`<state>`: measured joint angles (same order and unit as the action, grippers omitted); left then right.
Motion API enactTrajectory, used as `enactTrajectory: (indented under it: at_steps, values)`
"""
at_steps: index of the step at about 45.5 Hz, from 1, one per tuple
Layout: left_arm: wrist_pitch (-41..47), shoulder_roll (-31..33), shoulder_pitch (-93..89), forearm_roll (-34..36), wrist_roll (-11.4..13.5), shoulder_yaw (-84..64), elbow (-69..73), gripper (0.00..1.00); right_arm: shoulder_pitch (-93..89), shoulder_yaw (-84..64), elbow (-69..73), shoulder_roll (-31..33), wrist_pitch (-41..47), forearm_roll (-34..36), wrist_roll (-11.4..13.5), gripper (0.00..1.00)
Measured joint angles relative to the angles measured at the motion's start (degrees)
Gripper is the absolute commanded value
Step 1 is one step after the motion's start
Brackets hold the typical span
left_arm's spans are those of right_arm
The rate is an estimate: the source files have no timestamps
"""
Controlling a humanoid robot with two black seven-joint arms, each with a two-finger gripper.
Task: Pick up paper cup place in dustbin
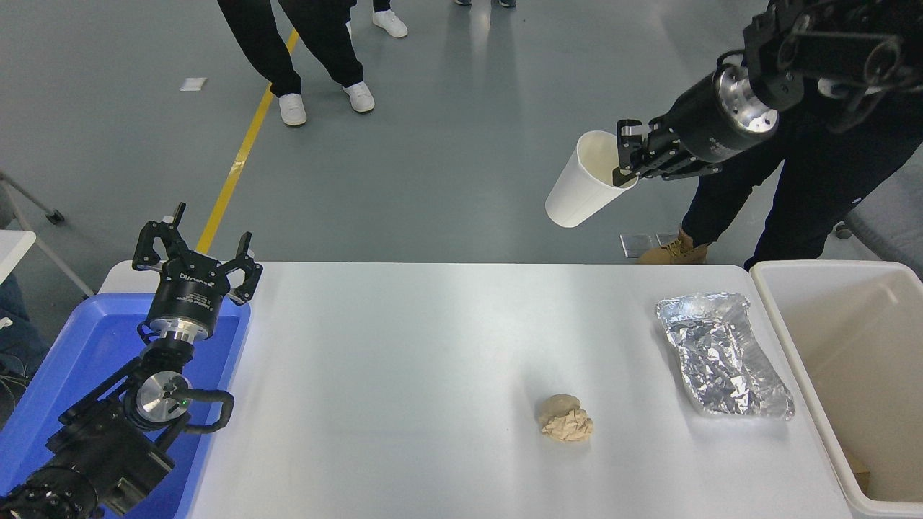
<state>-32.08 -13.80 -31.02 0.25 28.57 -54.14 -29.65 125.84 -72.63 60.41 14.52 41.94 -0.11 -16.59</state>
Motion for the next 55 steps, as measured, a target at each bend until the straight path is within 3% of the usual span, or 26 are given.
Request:
enactTrajectory:
  at_steps: [26, 55]
  values:
    - [0.0, 0.0, 0.0, 0.0, 0.0, 0.0, 0.0, 0.98, 0.3, -0.5, -0.7, 2.5, -1.9, -1.4, 0.1, 0.00]
    - [0.0, -0.1, 0.0, 0.0, 0.1, 0.0, 0.0, 0.98, -34.8, -2.9, -35.2, 11.0, -17.2, -0.3, 0.8, 0.00]
